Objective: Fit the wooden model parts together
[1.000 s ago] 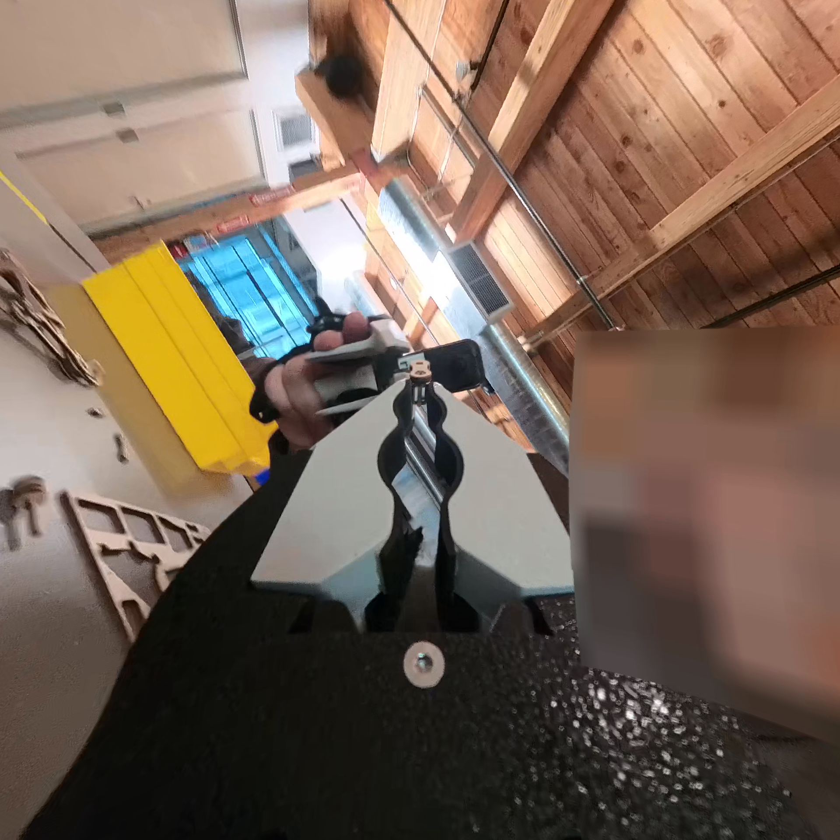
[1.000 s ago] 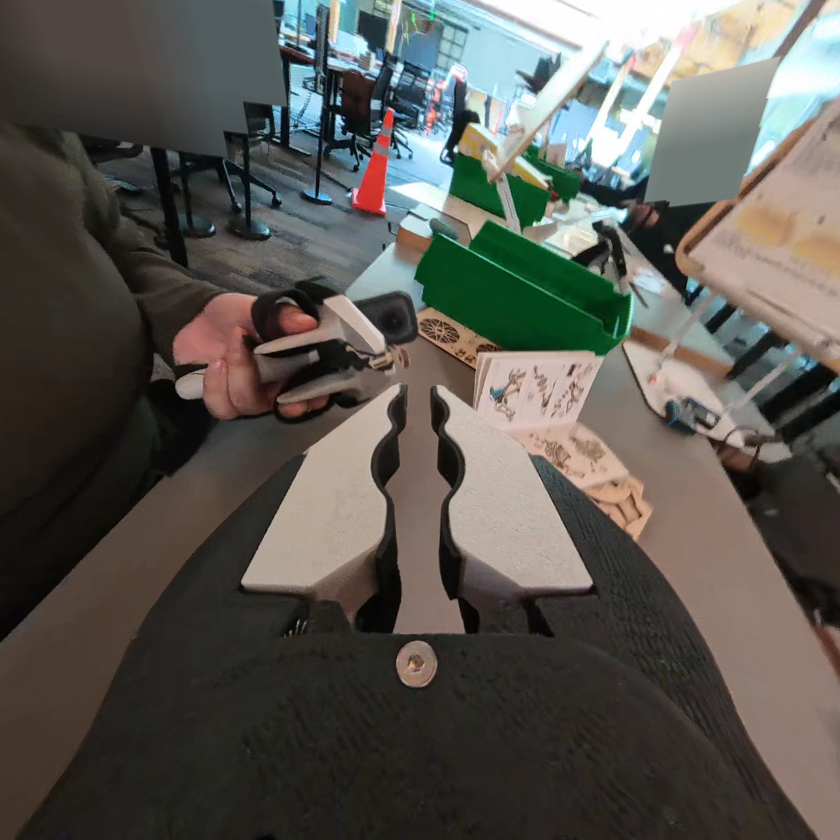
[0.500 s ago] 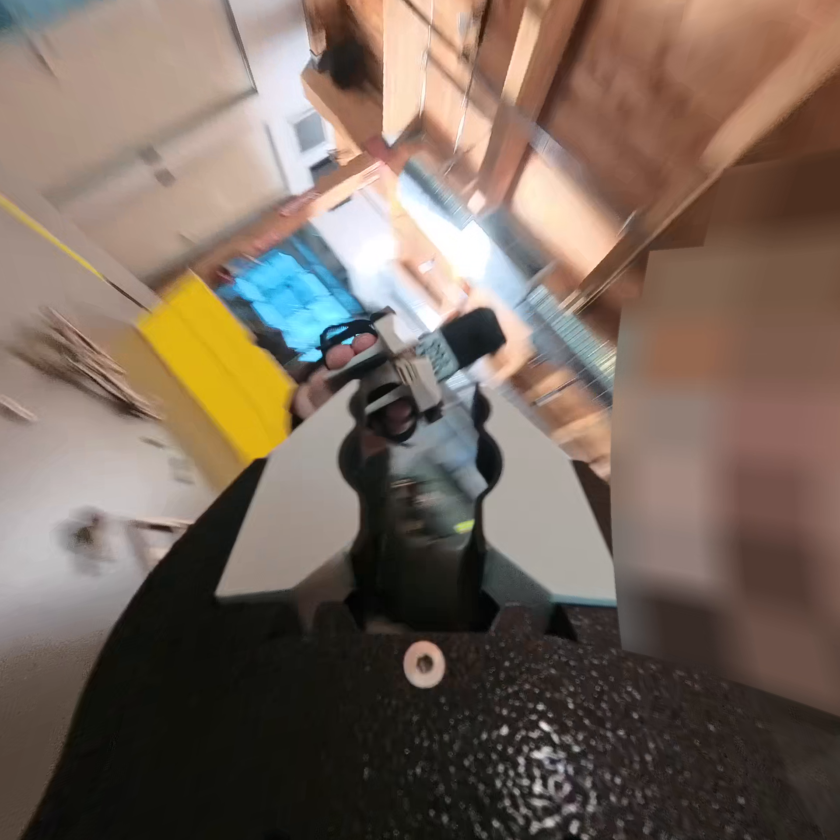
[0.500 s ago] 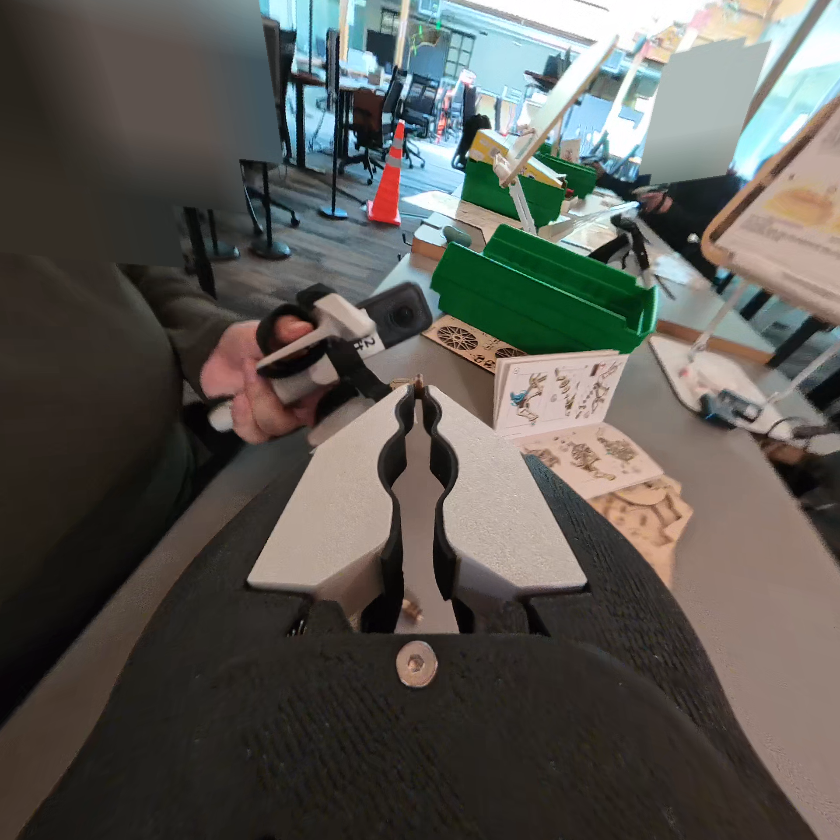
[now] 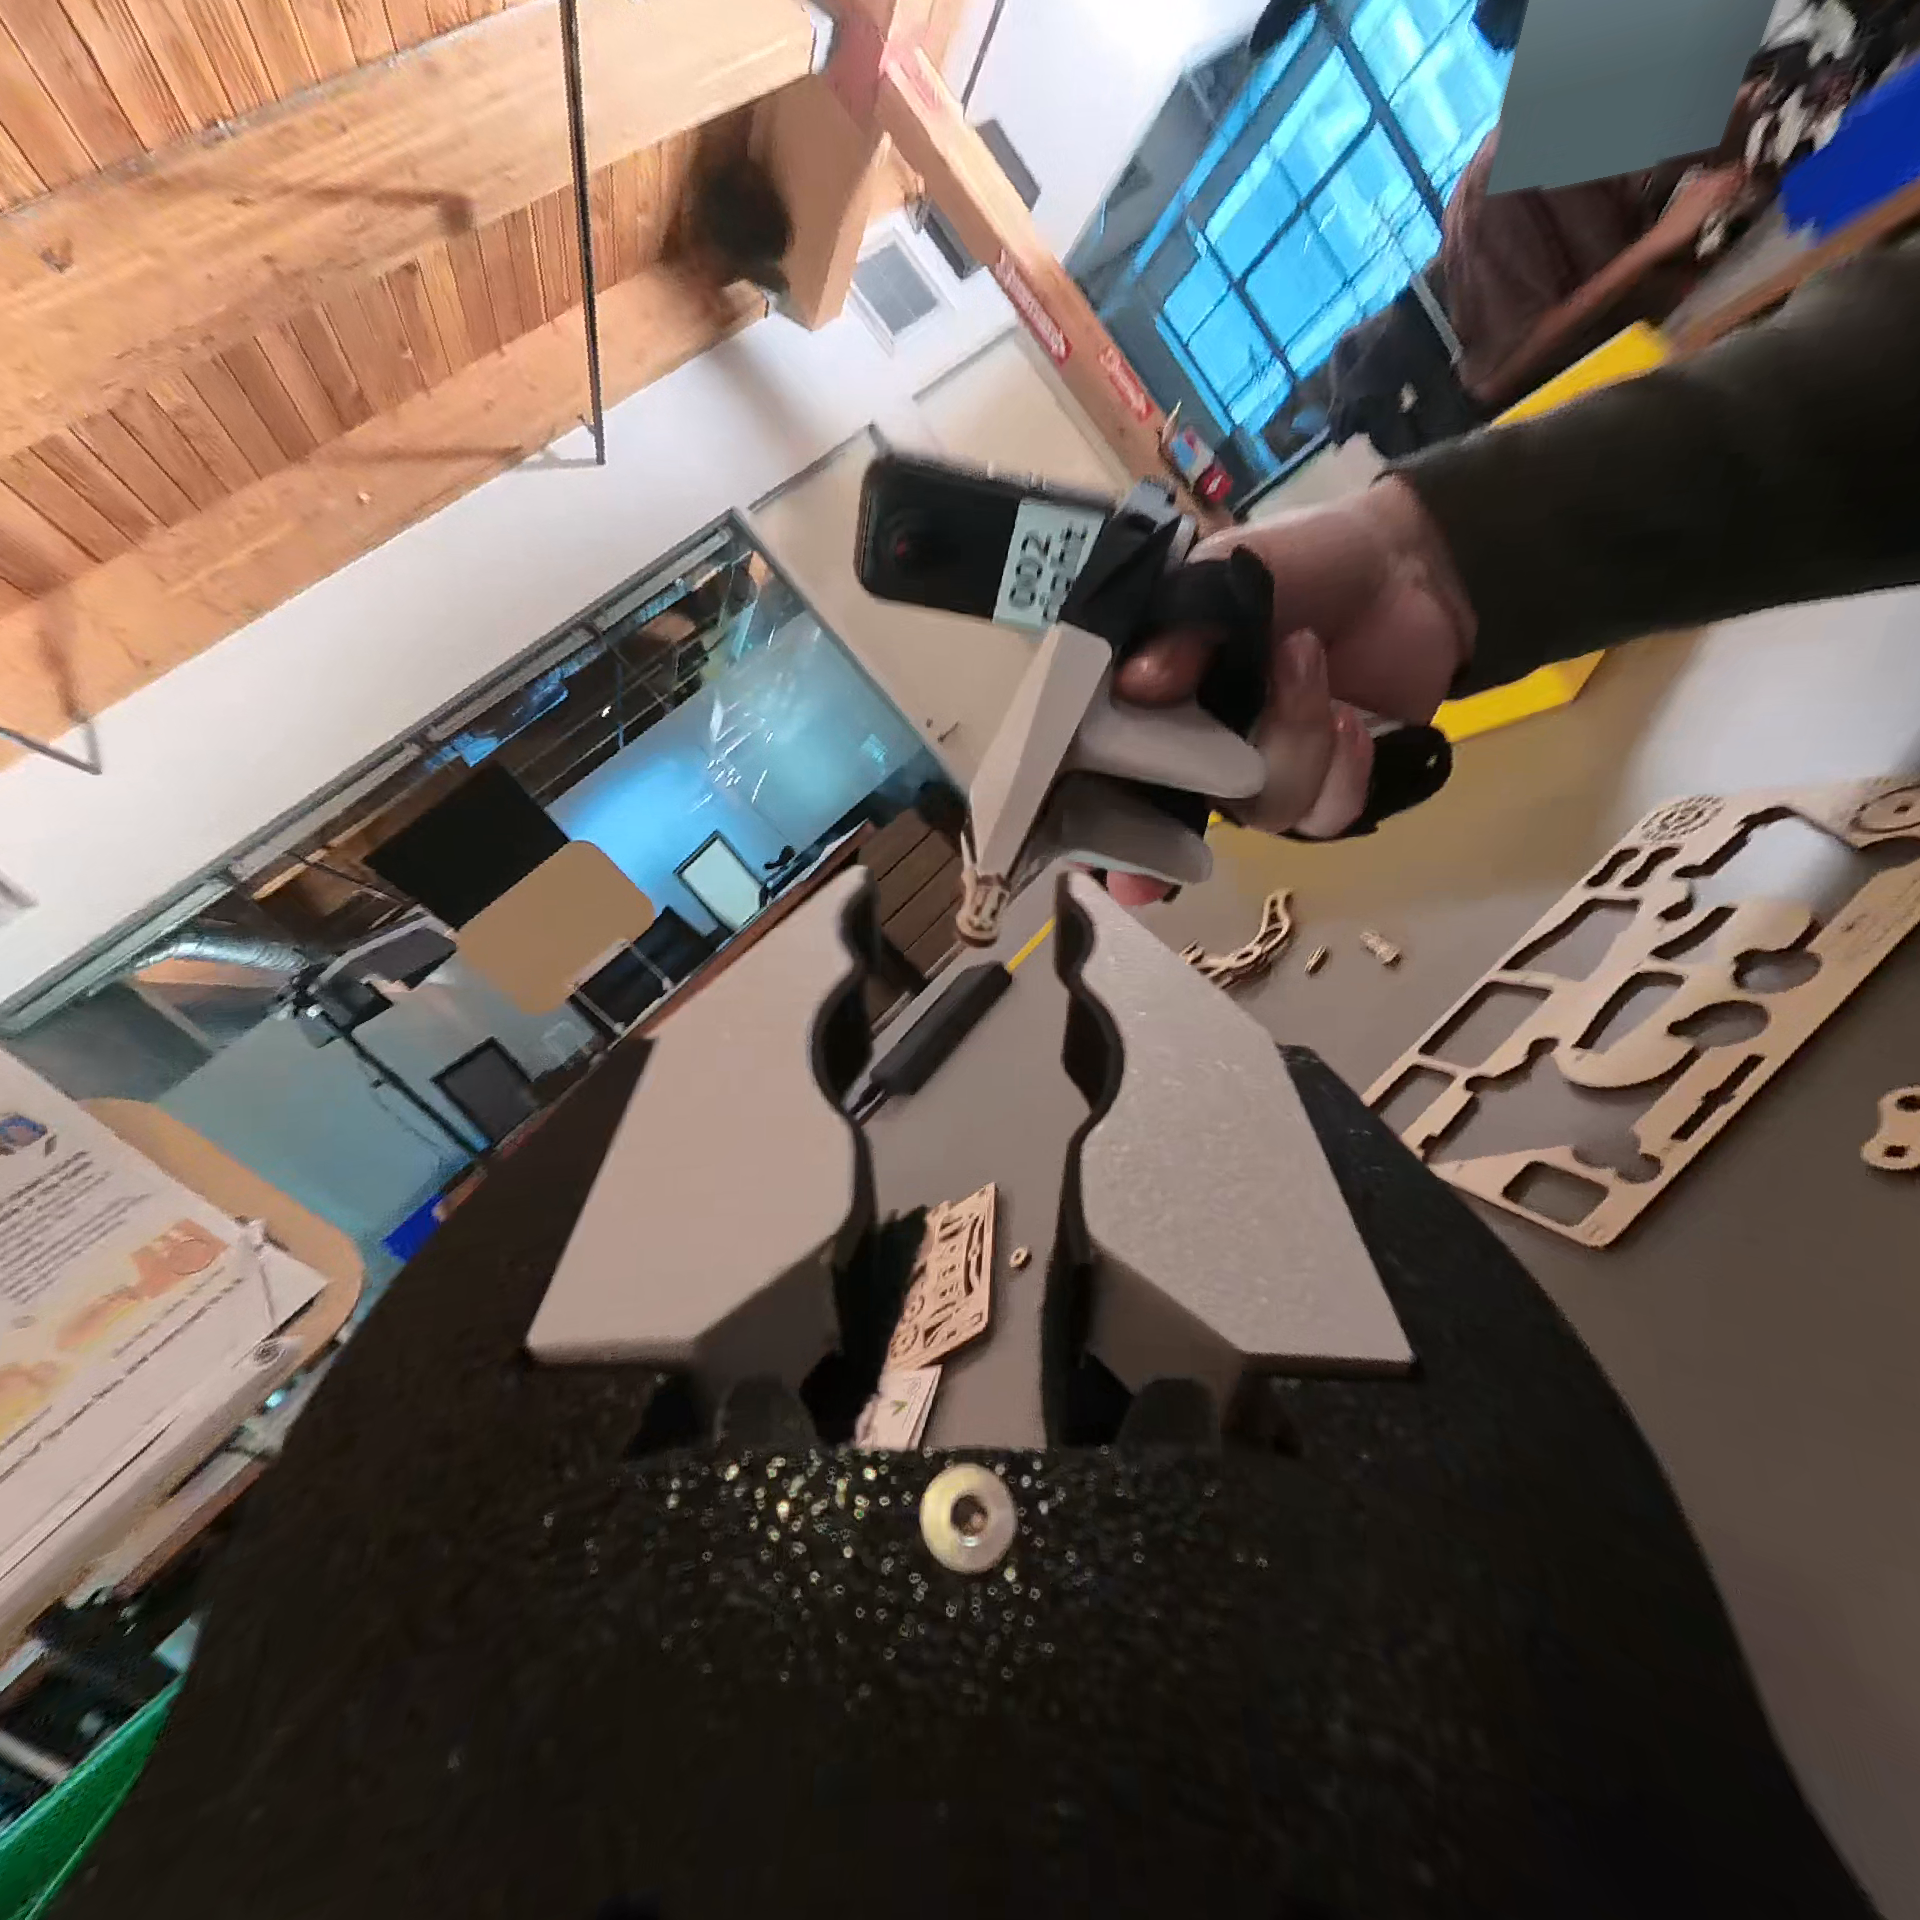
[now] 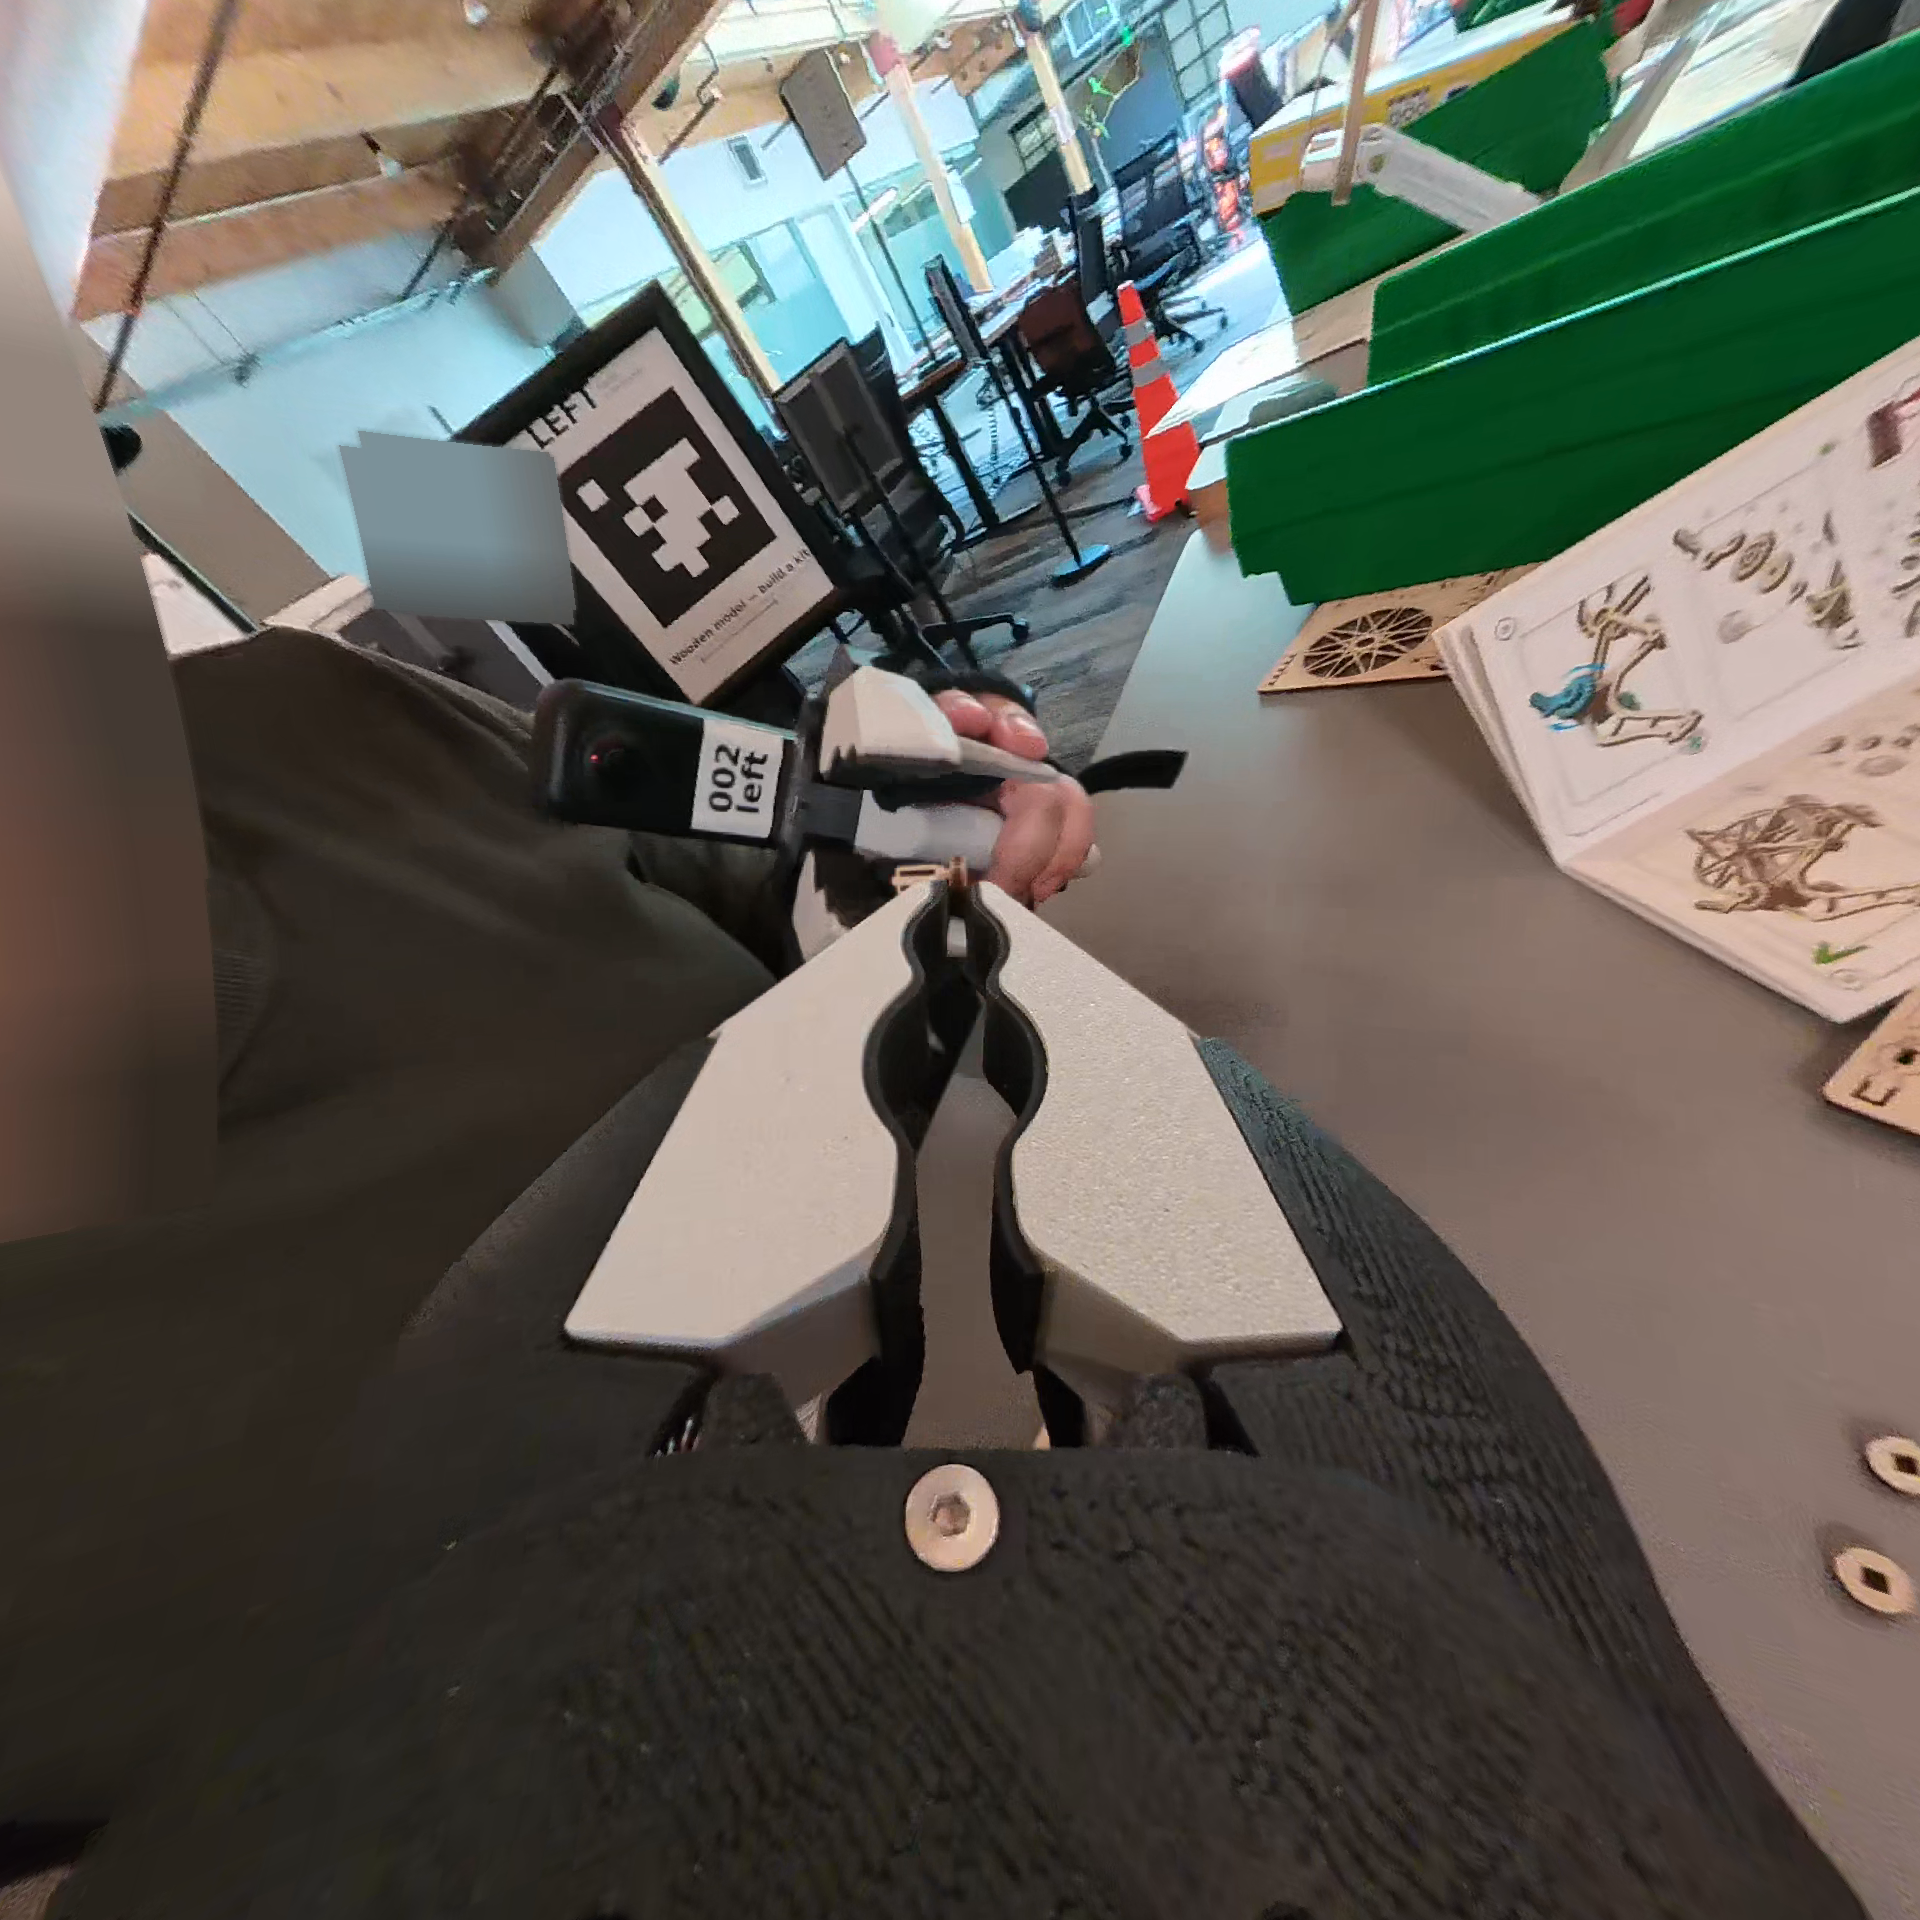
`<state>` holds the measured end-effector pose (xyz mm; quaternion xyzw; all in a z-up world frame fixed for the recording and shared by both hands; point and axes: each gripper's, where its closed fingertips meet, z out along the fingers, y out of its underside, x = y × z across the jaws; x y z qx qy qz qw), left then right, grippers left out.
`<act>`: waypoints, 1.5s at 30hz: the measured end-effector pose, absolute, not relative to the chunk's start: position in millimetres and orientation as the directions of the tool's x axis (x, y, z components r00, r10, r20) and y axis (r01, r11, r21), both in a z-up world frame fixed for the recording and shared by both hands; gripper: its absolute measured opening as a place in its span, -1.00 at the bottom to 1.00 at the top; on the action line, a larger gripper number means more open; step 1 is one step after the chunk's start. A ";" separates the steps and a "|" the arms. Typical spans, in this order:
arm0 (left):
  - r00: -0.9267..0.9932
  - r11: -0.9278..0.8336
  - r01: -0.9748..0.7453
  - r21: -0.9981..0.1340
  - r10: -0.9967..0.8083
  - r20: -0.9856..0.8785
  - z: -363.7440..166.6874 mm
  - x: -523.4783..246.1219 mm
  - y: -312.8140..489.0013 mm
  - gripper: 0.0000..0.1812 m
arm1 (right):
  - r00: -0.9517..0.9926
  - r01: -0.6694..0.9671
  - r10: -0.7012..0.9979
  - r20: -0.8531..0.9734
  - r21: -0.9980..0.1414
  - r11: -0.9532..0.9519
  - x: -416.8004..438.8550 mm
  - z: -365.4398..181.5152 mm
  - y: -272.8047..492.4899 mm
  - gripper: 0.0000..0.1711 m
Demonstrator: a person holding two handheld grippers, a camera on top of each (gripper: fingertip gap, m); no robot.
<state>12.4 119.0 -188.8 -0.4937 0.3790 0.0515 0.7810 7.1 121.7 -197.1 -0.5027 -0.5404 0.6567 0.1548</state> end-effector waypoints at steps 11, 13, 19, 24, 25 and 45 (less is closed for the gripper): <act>0.675 0.523 -0.477 -0.706 -0.296 -0.676 -192.0 17.7 118.5 -0.92 | -0.505 0.377 0.638 -0.581 -0.814 -0.443 10.9 -192.7 111.8 -0.99; 0.675 0.523 -0.485 -0.701 -0.286 -0.680 -191.8 17.9 118.6 -0.92 | -0.509 0.378 0.628 -0.589 -0.808 -0.451 11.3 -192.3 111.9 -0.99; 0.692 0.479 -0.441 -0.759 -0.356 -0.627 -194.9 16.0 119.3 -0.93 | -0.511 0.373 0.631 -0.583 -0.812 -0.448 10.1 -194.2 112.1 -0.99; 0.715 0.441 -0.411 -0.798 -0.388 -0.582 -198.8 12.9 121.8 -0.93 | -0.494 0.359 0.670 -0.554 -0.832 -0.423 7.2 -197.9 114.4 -0.99; 0.719 0.444 -0.412 -0.796 -0.378 -0.583 -199.2 12.1 122.5 -0.93 | -0.491 0.358 0.668 -0.560 -0.828 -0.431 6.6 -198.4 115.2 -0.99; 0.557 0.008 -0.459 -0.888 -0.776 -0.295 -279.3 -13.7 144.8 -0.93 | -0.492 0.555 0.870 0.027 -0.760 0.338 43.0 -317.7 174.1 -0.73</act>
